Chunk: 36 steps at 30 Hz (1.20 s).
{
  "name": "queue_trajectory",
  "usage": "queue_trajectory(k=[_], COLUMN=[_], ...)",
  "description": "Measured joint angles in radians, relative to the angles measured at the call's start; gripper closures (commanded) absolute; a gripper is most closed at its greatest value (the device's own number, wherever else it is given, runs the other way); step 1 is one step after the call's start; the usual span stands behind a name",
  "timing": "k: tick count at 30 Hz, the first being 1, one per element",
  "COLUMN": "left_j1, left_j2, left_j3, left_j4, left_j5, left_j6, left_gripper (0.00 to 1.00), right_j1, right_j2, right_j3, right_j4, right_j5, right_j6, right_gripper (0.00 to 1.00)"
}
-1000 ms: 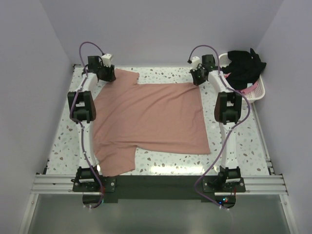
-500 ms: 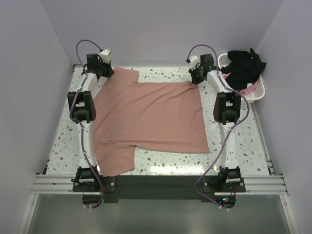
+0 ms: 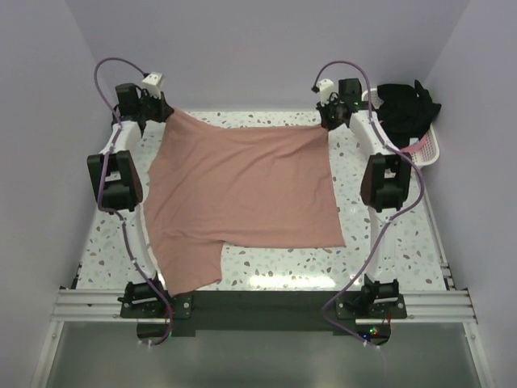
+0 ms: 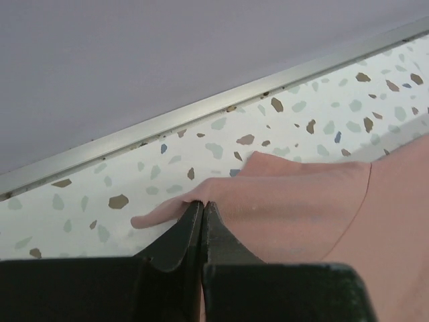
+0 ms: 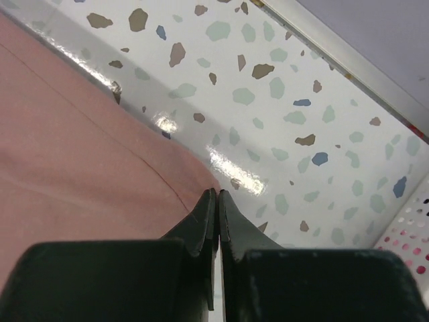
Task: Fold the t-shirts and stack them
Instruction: Fold the tshirt
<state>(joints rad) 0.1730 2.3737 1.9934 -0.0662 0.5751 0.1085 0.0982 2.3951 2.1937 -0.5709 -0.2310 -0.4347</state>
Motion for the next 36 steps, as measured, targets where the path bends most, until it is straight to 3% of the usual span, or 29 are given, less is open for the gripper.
queue_trajectory(k=[9, 21, 27, 36], left_j1=[0.037, 0.055, 0.056, 0.055], left_j2=[-0.272, -0.623, -0.636, -0.495], left_j3=[-0.280, -0.680, -0.768, -0.775], left_j4=[0.005, -0.148, -0.222, -0.278], left_j5=[0.091, 0.092, 0.031, -0.053], left_j6=[0.134, 0.462, 0.571, 0.623], left_gripper=[1.00, 1.00, 1.00, 1.00], right_j1=[0.000, 0.001, 0.021, 0.088], right_j2=[-0.175, -0.329, -0.345, -0.296], right_j3=[-0.148, -0.406, -0.518, -0.547], right_j4=[-0.021, -0.108, -0.118, -0.119], right_j5=[-0.033, -0.052, -0.036, 0.034], right_j6=[-0.056, -0.153, -0.186, -0.202], right_gripper=[1.00, 1.00, 1.00, 1.00])
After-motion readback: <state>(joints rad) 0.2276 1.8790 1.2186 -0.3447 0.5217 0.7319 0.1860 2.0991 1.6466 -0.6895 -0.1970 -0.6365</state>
